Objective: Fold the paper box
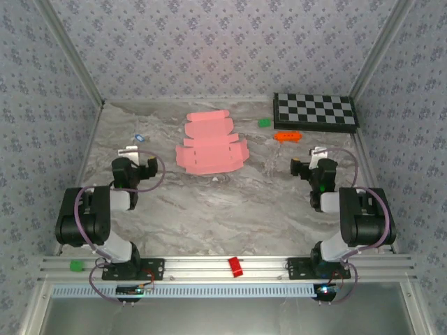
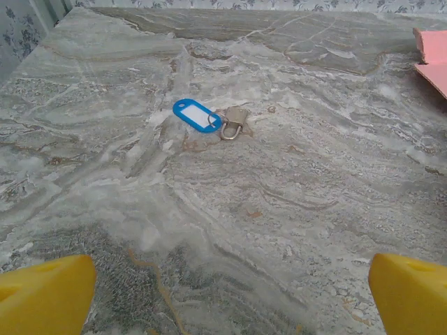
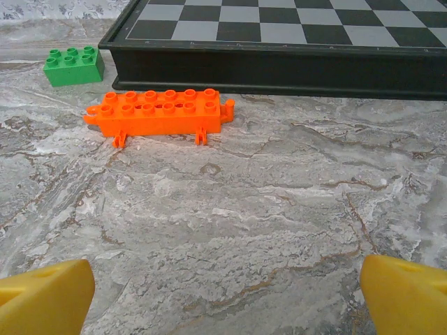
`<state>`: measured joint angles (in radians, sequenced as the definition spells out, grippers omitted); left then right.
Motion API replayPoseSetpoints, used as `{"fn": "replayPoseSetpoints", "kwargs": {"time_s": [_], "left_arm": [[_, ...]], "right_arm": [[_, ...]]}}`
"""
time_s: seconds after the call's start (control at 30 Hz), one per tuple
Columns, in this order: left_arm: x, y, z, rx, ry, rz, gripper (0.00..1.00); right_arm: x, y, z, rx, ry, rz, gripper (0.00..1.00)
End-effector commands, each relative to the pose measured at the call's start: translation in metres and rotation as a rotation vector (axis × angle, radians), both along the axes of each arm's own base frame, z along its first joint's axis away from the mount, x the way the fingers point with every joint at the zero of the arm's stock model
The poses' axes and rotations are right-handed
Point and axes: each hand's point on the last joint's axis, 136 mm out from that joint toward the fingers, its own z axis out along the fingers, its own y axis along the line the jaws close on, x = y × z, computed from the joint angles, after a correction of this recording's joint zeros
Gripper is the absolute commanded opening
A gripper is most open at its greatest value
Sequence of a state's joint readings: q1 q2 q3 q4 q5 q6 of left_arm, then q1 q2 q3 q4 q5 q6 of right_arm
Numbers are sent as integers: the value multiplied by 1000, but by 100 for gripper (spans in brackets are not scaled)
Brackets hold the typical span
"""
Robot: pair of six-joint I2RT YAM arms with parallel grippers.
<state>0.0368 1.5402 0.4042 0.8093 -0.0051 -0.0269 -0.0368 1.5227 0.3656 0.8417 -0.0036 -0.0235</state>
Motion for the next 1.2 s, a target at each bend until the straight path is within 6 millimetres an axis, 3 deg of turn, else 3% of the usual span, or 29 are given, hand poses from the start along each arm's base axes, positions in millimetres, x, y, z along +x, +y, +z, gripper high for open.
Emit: {"fn": "replayPoseSetpoints", "kwargs": {"time_s": [0.0,0.93,1.17], "left_arm": [[4,-4,6,0,-17,-9,100],[4,-3,7,-5,-19,-10,100],[-3,11,31,-21,43,91,100]], "right_arm": [[5,-1,3,-12,-9,-9,99],[5,-2,4,-12,-11,-12,99],[-5,-12,33,-24,-39,-95,99]]}}
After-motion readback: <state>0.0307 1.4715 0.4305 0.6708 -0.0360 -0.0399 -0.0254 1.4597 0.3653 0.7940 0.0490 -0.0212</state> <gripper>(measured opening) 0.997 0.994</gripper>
